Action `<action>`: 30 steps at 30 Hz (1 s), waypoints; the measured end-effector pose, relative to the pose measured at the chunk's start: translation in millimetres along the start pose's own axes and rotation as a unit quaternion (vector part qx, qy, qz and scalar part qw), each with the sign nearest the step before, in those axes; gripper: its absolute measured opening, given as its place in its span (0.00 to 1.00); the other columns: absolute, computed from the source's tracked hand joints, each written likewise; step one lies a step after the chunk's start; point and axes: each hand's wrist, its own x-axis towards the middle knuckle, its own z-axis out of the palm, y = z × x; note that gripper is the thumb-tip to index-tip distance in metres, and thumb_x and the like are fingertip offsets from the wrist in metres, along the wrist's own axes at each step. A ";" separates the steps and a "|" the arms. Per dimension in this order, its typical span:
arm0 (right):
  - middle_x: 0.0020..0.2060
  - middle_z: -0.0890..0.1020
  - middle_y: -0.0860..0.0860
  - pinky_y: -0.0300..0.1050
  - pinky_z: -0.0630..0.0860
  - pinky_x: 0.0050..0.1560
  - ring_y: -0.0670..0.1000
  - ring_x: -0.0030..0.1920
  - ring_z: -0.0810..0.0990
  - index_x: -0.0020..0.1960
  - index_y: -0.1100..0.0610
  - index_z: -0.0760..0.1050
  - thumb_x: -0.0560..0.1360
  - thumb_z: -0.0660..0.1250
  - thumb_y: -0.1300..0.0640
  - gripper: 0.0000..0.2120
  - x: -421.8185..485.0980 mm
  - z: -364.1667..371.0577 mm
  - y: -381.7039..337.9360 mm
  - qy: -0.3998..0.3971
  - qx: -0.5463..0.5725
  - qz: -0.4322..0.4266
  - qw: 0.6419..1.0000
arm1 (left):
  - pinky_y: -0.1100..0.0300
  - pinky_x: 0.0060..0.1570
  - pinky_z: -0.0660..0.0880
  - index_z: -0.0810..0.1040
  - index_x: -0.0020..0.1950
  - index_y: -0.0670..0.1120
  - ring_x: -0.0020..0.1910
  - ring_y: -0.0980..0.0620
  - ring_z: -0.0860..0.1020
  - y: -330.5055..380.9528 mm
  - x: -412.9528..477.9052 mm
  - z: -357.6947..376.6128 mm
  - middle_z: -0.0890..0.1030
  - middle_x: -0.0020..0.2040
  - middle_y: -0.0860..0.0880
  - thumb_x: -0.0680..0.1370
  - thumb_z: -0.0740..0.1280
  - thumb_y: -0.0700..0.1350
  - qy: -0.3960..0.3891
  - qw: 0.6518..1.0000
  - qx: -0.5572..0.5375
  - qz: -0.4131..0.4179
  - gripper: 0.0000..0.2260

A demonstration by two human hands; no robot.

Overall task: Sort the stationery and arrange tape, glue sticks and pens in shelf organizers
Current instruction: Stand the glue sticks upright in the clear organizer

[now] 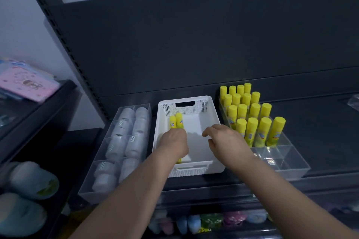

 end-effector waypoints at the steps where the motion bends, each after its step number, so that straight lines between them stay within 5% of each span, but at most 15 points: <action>1: 0.56 0.77 0.48 0.44 0.70 0.44 0.51 0.56 0.75 0.62 0.50 0.73 0.76 0.59 0.62 0.18 1.0 0.0 -1.1 0.000 -0.002 0.002 1.000 | 0.56 0.44 0.69 0.75 0.56 0.42 0.56 0.42 0.77 -3.4 0.2 -3.4 0.78 0.57 0.43 0.74 0.65 0.41 0.021 0.999 -0.031 0.001 0.11; 4: 0.54 0.78 0.48 0.44 0.70 0.41 0.52 0.54 0.77 0.61 0.48 0.74 0.75 0.60 0.62 0.17 10.2 2.7 -8.9 -0.001 -0.008 0.007 1.000 | 0.53 0.49 0.73 0.76 0.59 0.43 0.56 0.40 0.77 -24.0 1.0 -24.6 0.80 0.55 0.42 0.76 0.65 0.45 0.144 0.980 -0.137 -0.007 0.13; 8: 0.53 0.80 0.48 0.45 0.74 0.46 0.53 0.53 0.78 0.58 0.47 0.75 0.75 0.61 0.59 0.15 35.7 12.6 -33.2 -0.052 0.028 0.017 0.998 | 0.52 0.40 0.70 0.73 0.46 0.41 0.50 0.37 0.76 -64.6 3.5 -46.8 0.80 0.46 0.39 0.77 0.62 0.46 0.223 0.951 -0.214 -0.009 0.08; 14: 0.50 0.81 0.50 0.43 0.68 0.43 0.55 0.52 0.78 0.53 0.50 0.76 0.73 0.63 0.51 0.10 73.1 39.0 -85.0 -0.101 0.002 0.061 0.993 | 0.54 0.41 0.68 0.75 0.53 0.41 0.49 0.40 0.77 -99.4 1.6 -46.9 0.80 0.46 0.40 0.79 0.61 0.46 0.230 0.945 -0.232 -0.007 0.10; 23: 0.51 0.78 0.48 0.44 0.68 0.45 0.53 0.52 0.78 0.57 0.51 0.68 0.65 0.69 0.46 0.24 77.2 37.7 -81.9 -0.276 -0.079 0.128 0.949 | 0.48 0.48 0.75 0.75 0.58 0.42 0.50 0.40 0.77 -103.2 10.8 -48.9 0.81 0.47 0.42 0.78 0.62 0.46 0.216 0.941 -0.260 0.036 0.12; 30: 0.50 0.79 0.50 0.44 0.69 0.42 0.56 0.50 0.78 0.67 0.43 0.62 0.70 0.63 0.51 0.27 67.9 35.3 -81.3 -0.146 0.016 0.104 0.984 | 0.50 0.51 0.74 0.73 0.65 0.46 0.53 0.42 0.77 -89.0 13.8 -53.6 0.82 0.51 0.44 0.78 0.62 0.47 0.211 0.931 -0.290 0.060 0.16</action>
